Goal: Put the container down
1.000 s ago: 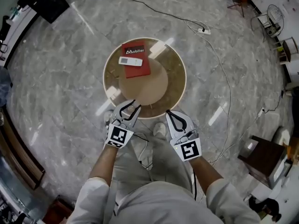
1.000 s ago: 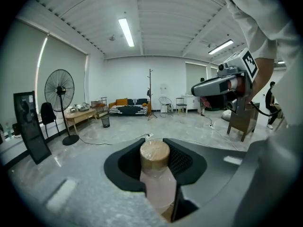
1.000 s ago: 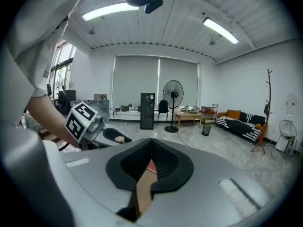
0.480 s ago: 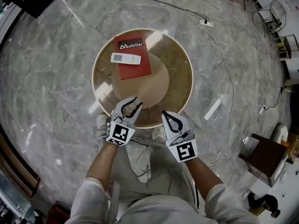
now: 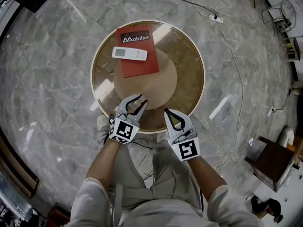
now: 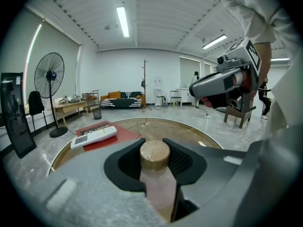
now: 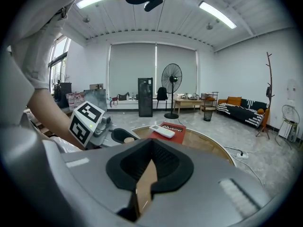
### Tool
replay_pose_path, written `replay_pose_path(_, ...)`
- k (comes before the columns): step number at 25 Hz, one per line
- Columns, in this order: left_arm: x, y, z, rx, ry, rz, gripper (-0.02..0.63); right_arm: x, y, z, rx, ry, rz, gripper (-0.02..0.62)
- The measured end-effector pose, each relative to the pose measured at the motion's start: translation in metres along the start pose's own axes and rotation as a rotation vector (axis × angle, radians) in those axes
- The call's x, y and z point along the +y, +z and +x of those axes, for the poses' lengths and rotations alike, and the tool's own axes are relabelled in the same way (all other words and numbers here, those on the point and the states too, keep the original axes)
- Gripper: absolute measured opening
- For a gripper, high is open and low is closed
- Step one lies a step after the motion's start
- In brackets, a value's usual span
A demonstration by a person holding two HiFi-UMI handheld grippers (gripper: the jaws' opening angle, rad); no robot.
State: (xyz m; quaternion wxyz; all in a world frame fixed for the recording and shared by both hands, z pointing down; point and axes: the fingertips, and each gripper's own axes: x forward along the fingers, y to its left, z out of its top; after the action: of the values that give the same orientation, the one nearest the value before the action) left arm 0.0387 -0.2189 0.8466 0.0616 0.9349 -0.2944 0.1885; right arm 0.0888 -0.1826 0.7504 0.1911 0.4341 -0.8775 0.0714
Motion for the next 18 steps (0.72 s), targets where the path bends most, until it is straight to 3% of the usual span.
replay_pose_path(18, -0.002, -0.02, 0.018, -0.025, 0.0, 0.001, 0.123, -0.002, -0.032, 0.01, 0.016, 0.024, -0.001, 0.006)
